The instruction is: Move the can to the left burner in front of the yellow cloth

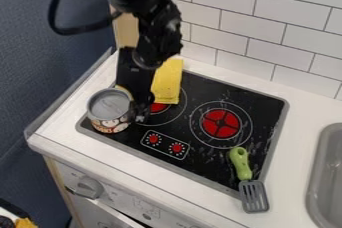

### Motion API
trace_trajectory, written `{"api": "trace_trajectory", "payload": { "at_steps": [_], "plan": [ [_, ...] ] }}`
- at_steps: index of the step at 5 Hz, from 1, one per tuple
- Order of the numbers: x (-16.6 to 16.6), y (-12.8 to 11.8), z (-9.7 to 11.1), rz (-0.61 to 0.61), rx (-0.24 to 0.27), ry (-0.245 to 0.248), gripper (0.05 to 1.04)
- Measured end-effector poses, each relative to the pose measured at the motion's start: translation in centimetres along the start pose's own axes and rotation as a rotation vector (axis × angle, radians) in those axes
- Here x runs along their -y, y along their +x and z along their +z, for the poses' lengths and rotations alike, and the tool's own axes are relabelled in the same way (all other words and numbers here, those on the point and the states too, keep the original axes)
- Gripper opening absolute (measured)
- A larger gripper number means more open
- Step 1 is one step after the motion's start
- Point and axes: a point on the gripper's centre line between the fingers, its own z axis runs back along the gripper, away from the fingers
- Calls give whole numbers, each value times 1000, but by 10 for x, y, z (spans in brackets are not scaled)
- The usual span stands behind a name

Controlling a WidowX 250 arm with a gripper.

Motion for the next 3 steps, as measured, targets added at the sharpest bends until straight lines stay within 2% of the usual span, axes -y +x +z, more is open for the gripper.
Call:
{"api": "trace_trajectory", "payload": {
  "at_steps": [1, 2, 3],
  "plan": [
    [8, -16, 27, -80, -96, -32, 999],
    [22, -13, 63, -76, -132, -74, 999],
    [25, -11, 71, -66, -138, -86, 999]
  ]
}}
